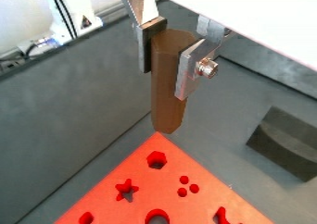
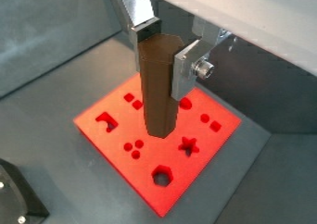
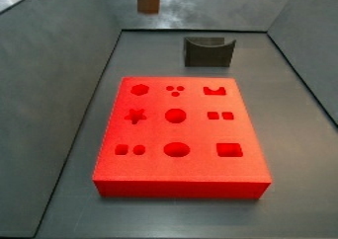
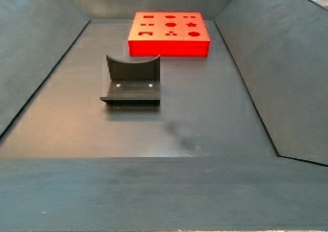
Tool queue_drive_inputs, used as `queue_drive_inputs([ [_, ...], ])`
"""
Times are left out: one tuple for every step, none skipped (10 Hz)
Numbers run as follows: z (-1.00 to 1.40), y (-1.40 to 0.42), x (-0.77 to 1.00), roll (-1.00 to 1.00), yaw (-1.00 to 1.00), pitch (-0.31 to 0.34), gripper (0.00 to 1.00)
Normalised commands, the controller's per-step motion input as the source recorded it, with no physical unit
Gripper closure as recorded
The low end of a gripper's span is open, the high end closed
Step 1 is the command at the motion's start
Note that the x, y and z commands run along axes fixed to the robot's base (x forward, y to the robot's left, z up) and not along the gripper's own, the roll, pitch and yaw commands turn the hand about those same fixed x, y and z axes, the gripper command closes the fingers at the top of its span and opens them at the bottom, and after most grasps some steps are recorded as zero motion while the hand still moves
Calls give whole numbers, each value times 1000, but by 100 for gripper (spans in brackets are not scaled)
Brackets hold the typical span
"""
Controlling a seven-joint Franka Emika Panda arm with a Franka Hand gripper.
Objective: Pick up the hexagon object. Move up. Move to above the board. Insert the hexagon object.
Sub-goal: Insert the hexagon object.
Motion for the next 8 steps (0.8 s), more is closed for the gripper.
queue_drive_inputs([
  [-1000,0,-220,0,-23,-81,100],
  [-1000,29,-97,-19,0,-91,100],
  [-1000,0,-220,0,0,-90,100],
  [-1000,0,-309,0,0,-84,100],
  [-1000,146,-103,-19,71,-104,100],
  [-1000,6,-311,0,69,-130,100],
  [-971,23,-163,-3,77,-144,100],
  [-794,23,23,-81,123,-184,100],
])
